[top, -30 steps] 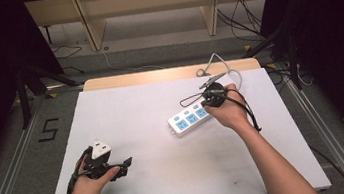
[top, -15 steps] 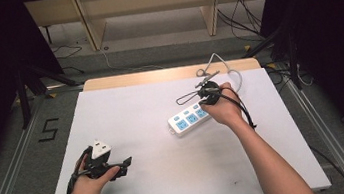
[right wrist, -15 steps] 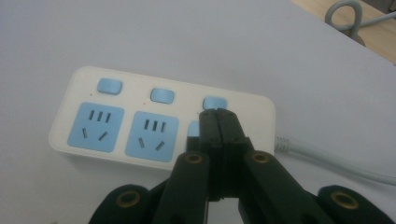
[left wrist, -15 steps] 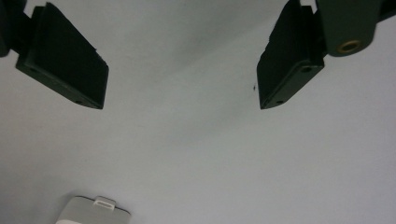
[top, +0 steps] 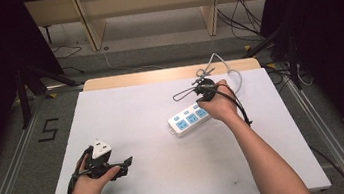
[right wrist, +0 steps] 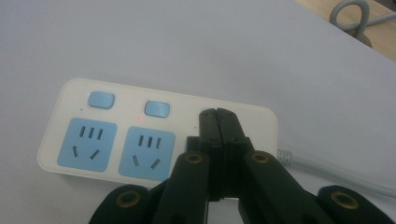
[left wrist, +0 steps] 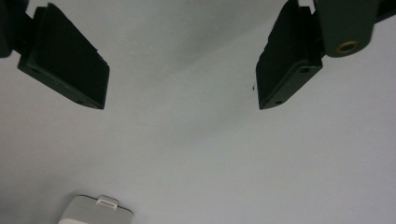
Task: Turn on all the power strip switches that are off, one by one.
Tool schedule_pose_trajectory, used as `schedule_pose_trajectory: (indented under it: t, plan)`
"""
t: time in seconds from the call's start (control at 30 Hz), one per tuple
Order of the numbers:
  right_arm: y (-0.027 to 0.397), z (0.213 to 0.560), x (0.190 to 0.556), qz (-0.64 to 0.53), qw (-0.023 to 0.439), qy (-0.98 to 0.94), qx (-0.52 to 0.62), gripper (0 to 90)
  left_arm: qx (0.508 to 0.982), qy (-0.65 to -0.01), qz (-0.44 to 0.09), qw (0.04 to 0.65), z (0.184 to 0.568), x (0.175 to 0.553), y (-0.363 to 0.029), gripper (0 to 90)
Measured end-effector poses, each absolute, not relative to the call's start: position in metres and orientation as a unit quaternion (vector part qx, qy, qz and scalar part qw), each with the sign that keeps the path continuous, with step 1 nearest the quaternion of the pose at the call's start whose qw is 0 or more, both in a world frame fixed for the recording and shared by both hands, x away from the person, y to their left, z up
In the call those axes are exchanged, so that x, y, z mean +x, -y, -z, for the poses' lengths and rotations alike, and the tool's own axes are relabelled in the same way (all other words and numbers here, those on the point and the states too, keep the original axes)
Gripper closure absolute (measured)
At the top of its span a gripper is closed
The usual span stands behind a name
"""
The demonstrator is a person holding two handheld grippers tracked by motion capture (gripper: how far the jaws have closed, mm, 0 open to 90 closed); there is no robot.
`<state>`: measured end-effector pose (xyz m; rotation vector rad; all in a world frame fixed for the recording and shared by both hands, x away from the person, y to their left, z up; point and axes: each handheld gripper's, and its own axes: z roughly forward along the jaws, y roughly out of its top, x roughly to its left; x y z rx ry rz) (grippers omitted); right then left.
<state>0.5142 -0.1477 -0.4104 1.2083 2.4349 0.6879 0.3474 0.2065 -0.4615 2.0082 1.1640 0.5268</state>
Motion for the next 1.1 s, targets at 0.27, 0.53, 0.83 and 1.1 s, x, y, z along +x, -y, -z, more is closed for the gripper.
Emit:
schedule_pose_trajectory:
  t: [0.27,0.53,0.83,1.1]
  plan:
    - [0.148,0.412,0.522,-0.239,0.164,-0.854,0.432,90.0,0.785,-0.453,-0.205,0.370,0.461,0.348,-0.205,17.2]
    - [0.146,0.418,0.535,-0.226,0.158,-0.854,0.442,90.0,0.784,-0.452,-0.207,0.372,0.461,0.347,-0.207,17.4]
    - [0.142,0.426,0.542,-0.214,0.152,-0.858,0.442,90.0,0.785,-0.451,-0.206,0.372,0.461,0.347,-0.207,17.4]
    - [0.136,0.429,0.545,-0.209,0.147,-0.860,0.442,90.0,0.784,-0.452,-0.206,0.372,0.462,0.347,-0.206,17.4]
